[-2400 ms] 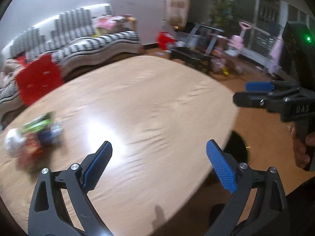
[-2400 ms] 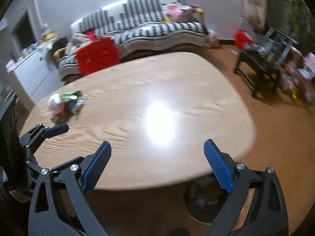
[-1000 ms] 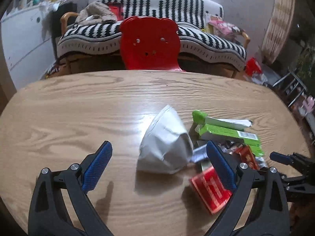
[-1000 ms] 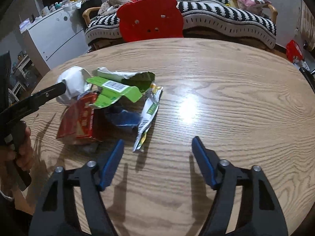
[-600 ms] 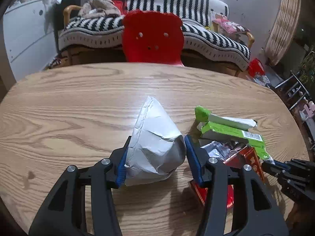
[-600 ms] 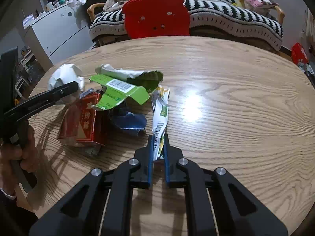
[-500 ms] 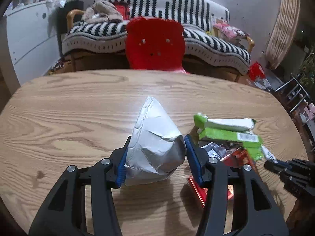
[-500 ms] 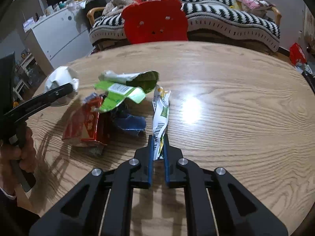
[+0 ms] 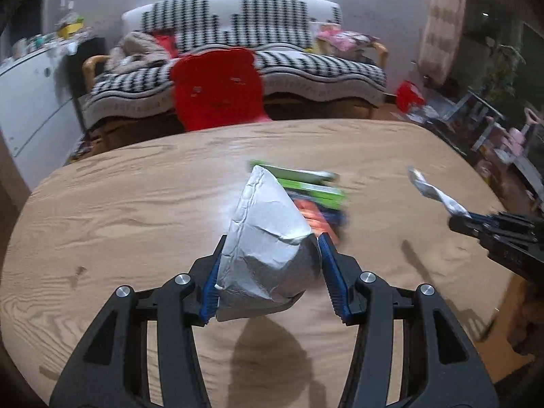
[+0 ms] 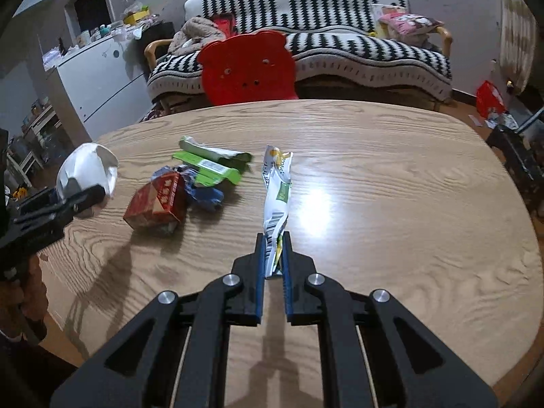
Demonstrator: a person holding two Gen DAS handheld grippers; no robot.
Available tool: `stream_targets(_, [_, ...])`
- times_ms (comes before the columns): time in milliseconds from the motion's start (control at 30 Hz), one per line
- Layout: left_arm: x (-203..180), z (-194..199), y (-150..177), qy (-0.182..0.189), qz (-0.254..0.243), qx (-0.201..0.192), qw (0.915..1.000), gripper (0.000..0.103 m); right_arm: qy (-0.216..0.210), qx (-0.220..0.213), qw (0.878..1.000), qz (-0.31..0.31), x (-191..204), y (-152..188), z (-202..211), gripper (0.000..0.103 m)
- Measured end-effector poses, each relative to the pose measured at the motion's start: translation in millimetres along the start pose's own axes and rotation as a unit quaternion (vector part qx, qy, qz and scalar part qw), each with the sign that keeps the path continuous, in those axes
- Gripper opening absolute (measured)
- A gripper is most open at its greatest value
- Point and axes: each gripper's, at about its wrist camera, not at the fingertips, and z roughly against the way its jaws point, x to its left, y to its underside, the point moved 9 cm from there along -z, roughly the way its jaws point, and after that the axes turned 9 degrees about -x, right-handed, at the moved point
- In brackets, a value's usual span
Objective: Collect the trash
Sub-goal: 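Grasp the crumpled foil ball with the left tool while the right tool grasps a white wrapper, then carry the foil ball and wrapper over the black bin and open both tools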
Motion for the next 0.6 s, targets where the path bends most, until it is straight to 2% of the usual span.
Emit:
stream_targets(100, [-53, 9, 3, 0.024, -0.025, -0.010, 0.9994, 0.051, 0.016, -0.010, 1.000, -0.007, -29, 5, 28, 0.010])
stream_targets(233, [-127, 17, 11, 0.078, -0.048, -0.011, 0.9957, 0.051, 0.049, -0.023, 0.998, -0.024, -77, 18, 72, 0.010])
stream_targets(367, [-209, 24, 28, 0.138, -0.085, -0.005, 0.9868, 0.051, 0.083, -0.030, 0.995, -0.041, -125, 36, 114, 0.010])
stream_targets(600, [-317, 30, 60, 0.211, -0.131, 0.013, 0.9685, 0.051, 0.144, -0.030, 0.985, -0.093, -214, 85, 177, 0.010])
